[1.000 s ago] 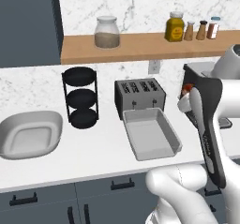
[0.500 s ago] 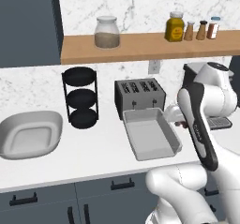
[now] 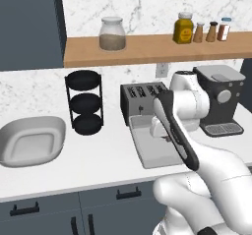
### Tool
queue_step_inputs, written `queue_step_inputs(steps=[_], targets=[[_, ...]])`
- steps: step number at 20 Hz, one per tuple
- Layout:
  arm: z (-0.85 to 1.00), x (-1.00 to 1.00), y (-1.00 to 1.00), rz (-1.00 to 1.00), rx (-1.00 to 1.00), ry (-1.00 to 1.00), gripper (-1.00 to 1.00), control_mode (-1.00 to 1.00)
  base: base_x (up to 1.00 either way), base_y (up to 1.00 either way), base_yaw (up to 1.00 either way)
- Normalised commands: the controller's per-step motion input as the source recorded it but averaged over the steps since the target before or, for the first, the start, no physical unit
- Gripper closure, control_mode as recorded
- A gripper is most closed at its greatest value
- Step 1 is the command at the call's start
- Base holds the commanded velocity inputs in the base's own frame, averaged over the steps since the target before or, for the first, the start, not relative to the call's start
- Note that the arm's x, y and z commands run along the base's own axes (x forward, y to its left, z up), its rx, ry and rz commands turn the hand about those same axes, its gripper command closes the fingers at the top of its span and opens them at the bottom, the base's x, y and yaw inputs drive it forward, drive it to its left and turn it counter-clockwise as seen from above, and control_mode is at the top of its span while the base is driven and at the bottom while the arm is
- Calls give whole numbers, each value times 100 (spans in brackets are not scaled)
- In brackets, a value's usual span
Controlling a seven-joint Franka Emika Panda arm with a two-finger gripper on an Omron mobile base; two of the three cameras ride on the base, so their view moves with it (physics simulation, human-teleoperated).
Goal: Place one garlic and one chicken drumstick in each tupperware on the nearby counter, to pack two identical lunches.
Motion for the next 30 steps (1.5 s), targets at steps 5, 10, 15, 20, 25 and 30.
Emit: queue_step_inputs(steps=[5, 10, 15, 20, 25, 30], targets=[[-27, 99, -10, 0, -5, 3, 100, -100, 0, 0, 0], [-58, 95, -34, 0, 3, 0, 100, -100, 0, 0, 0], [-99, 52, -3, 0, 0, 1, 100, -100, 0, 0, 0], [-64, 6, 0, 0, 0, 4, 100, -100, 0, 0, 0], [-22, 0, -1, 0, 0, 14, 100, -100, 0, 0, 0], [0, 6, -19, -1, 0, 11, 100, -100, 0, 0, 0]])
